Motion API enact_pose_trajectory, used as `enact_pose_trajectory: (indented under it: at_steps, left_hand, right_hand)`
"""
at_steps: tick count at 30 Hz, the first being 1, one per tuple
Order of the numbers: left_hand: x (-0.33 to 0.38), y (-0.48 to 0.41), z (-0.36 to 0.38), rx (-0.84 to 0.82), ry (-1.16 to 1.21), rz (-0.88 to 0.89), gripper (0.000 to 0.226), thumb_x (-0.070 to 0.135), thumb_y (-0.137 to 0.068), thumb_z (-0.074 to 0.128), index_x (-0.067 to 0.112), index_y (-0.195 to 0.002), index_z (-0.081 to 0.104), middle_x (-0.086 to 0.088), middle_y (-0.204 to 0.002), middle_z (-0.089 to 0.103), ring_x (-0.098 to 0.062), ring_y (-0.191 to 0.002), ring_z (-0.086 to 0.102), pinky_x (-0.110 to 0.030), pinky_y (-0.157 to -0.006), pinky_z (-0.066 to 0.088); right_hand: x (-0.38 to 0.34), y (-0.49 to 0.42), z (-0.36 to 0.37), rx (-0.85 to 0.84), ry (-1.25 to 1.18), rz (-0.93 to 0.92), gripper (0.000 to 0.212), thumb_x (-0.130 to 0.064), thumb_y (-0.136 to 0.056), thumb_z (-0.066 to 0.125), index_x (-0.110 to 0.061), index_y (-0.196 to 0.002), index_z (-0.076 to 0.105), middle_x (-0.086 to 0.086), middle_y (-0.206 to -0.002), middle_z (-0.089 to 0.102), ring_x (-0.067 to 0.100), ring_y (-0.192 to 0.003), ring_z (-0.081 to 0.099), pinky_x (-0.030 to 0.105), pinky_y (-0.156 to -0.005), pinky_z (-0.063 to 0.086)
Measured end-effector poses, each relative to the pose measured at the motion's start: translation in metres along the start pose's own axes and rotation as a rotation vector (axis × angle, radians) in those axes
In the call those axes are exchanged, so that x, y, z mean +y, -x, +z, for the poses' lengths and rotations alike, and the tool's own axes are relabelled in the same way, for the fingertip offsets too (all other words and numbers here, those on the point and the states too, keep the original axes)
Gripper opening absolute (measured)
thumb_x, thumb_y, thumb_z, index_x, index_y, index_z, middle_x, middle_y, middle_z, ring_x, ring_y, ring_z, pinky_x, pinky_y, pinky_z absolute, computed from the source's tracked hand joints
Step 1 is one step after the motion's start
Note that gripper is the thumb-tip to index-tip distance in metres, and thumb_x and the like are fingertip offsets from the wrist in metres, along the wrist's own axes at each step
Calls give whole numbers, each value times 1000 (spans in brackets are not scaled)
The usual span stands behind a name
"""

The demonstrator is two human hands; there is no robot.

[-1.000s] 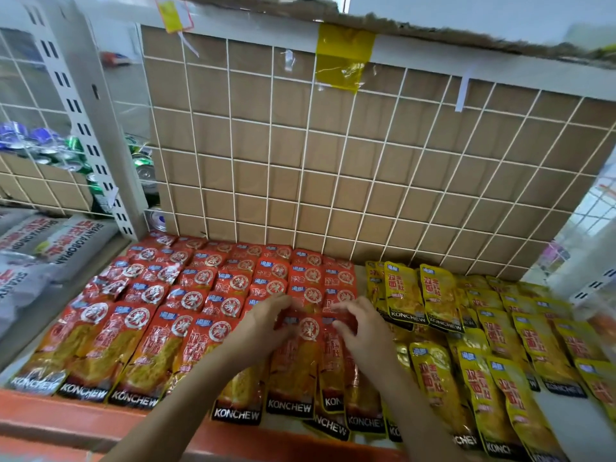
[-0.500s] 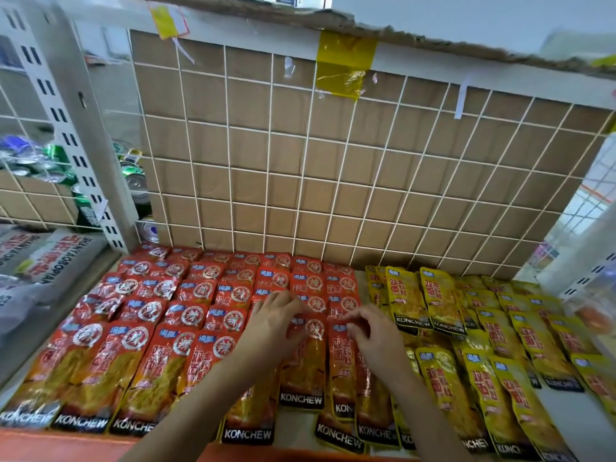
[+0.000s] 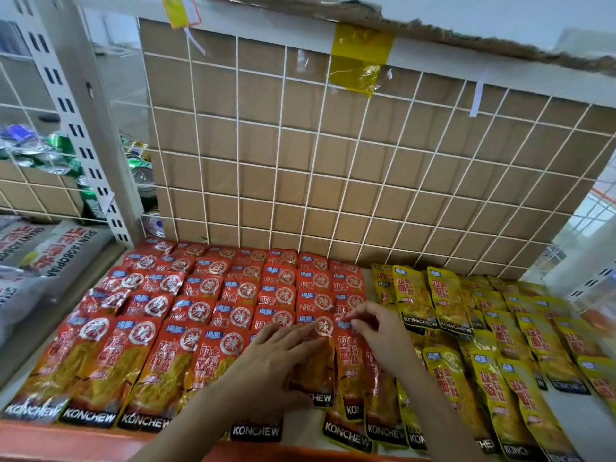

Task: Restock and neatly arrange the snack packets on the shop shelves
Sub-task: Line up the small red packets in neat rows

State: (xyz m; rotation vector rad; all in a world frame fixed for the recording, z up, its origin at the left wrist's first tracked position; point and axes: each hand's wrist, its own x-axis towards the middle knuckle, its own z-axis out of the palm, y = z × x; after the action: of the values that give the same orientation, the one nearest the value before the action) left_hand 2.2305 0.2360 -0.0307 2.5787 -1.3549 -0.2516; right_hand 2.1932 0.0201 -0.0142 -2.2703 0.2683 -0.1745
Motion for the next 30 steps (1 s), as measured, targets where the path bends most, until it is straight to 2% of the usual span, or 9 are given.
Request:
enact_pose_trajectory:
  at_steps: [5, 8, 11, 14, 18, 22, 26, 30]
  left_hand:
    - [1, 2, 1, 13, -7, -9, 89, 73, -70, 35, 42, -145, -2, 15, -155, -6, -4, -141, -5, -37, -117, -4]
    - [4, 3, 0, 48, -9, 22, 84, 68, -78, 40, 48, -142, -10, 16, -153, -13, -4, -139, -13, -31, -111, -19]
    - [9, 0, 0, 95, -48, 69, 76, 64, -84, 40, 42, -145, 1, 8, -155, -10, -6, -137, -17, -33, -103, -25]
    - [15, -7, 0, 80, -67, 86, 74, 61, -87, 39, 30, -148, 10, 3, -156, -8, -9, -139, -17, -36, -104, -27]
    - [16, -6, 2, 47, -39, 84, 77, 59, -87, 41, 29, -149, 6, 5, -155, -11, -8, -137, -19, -33, -102, -28]
    - [14, -4, 2, 44, -41, 77, 77, 60, -88, 40, 33, -147, -1, 10, -151, -17, -6, -137, -21, -32, -102, -28]
    - [11, -4, 4, 84, -33, 90, 75, 59, -87, 40, 35, -147, 2, 12, -150, -17, -5, -138, -19, -33, -104, -27]
    - [-1, 3, 0, 168, 22, -4, 70, 58, -81, 25, 37, -146, 12, 15, -154, -2, -1, -136, -13, -27, -106, -22]
  right_hand:
    - [-6, 1, -2, -12, -81, 2, 22, -13, -91, 56, -31, -78, 56, -14, -93, 59, 1, -91, 54, 15, -71, 44]
    - [-8, 1, -2, -2, -103, 0, 22, -12, -90, 57, -31, -78, 57, -14, -93, 60, 2, -93, 55, 20, -78, 47]
    - [-10, 2, -1, -2, -98, -12, 24, -11, -90, 57, -31, -77, 57, -14, -92, 60, 2, -92, 55, 21, -80, 47]
    - [-12, 3, -1, 3, -103, -18, 23, -10, -90, 56, -30, -78, 57, -15, -91, 59, 0, -90, 55, 15, -74, 45]
    - [-11, 4, -1, 7, -103, -7, 23, -12, -90, 56, -32, -78, 57, -15, -92, 59, 1, -92, 55, 16, -76, 45]
    - [-14, 4, -3, 16, -102, -8, 23, -11, -91, 56, -31, -79, 57, -16, -92, 59, -2, -89, 55, 7, -67, 42]
    - [-20, 6, -6, 44, -173, -66, 26, -6, -89, 57, -30, -79, 58, -14, -91, 60, -5, -87, 56, 8, -70, 44]
    - [-29, 4, -9, 83, -256, -96, 28, -1, -88, 57, -26, -77, 60, -7, -82, 62, -5, -74, 58, 13, -66, 49]
